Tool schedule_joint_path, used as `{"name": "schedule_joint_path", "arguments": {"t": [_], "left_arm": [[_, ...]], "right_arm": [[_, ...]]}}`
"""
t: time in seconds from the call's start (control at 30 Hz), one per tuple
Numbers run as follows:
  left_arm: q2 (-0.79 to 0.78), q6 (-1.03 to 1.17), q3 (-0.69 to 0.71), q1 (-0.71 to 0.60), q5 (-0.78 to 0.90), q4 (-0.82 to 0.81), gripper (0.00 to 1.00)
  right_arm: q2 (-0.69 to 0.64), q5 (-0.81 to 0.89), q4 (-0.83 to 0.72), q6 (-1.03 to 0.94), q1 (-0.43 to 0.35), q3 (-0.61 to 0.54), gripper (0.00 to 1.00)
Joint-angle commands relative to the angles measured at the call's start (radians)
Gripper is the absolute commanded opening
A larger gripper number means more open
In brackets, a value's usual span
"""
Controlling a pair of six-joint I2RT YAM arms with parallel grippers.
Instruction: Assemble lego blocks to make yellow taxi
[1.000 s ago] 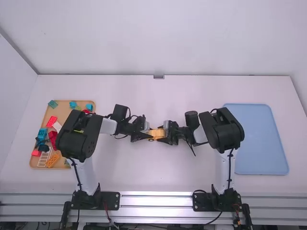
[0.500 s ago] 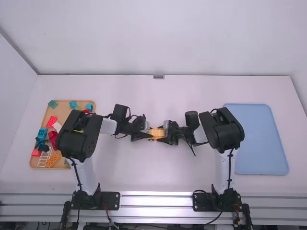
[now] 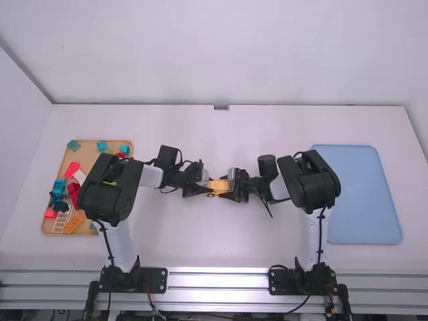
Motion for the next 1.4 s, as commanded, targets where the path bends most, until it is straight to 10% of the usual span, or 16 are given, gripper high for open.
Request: {"name": "schedule_joint_path", "arguments": {"t": [0.0,0.23,0.53,1.0,1.17,1.2,1.27,1.37], "left_arm": [[0.015,-0.002,0.0,-0.005,-0.008,-0.005,0.39],[0.015,-0.003,0.0,-0.005,-0.008,0.0,0.45],[0.015,-0.002,0.0,-0.004,-0.008,0.011,0.05],[0.015,0.005,0.0,-0.005,-0.016,0.037,0.05],[0.015,-0.002,0.0,-0.005,-0.013,0.037,0.24],[0.015,-0.002,0.0,-0.005,0.009,0.037,0.49],[0.015,-0.002,0.0,-0.005,0.032,0.038,0.69],[0.015,-0.002,0.0,-0.004,0.055,0.047,0.81]], "right_arm": [[0.011,0.042,-0.013,0.002,-0.005,0.0,0.5],[0.011,0.042,-0.013,0.001,-0.005,0.0,0.5],[0.011,0.042,-0.013,0.002,-0.005,0.0,0.5],[0.011,0.043,-0.017,0.001,0.003,0.0,0.51],[0.011,0.042,-0.017,0.002,0.001,0.0,0.52],[0.011,0.043,-0.017,0.001,0.001,0.0,0.52],[0.011,0.042,-0.017,0.001,0.001,0.0,0.52],[0.011,0.043,-0.017,0.002,0.001,0.0,0.52]]}}
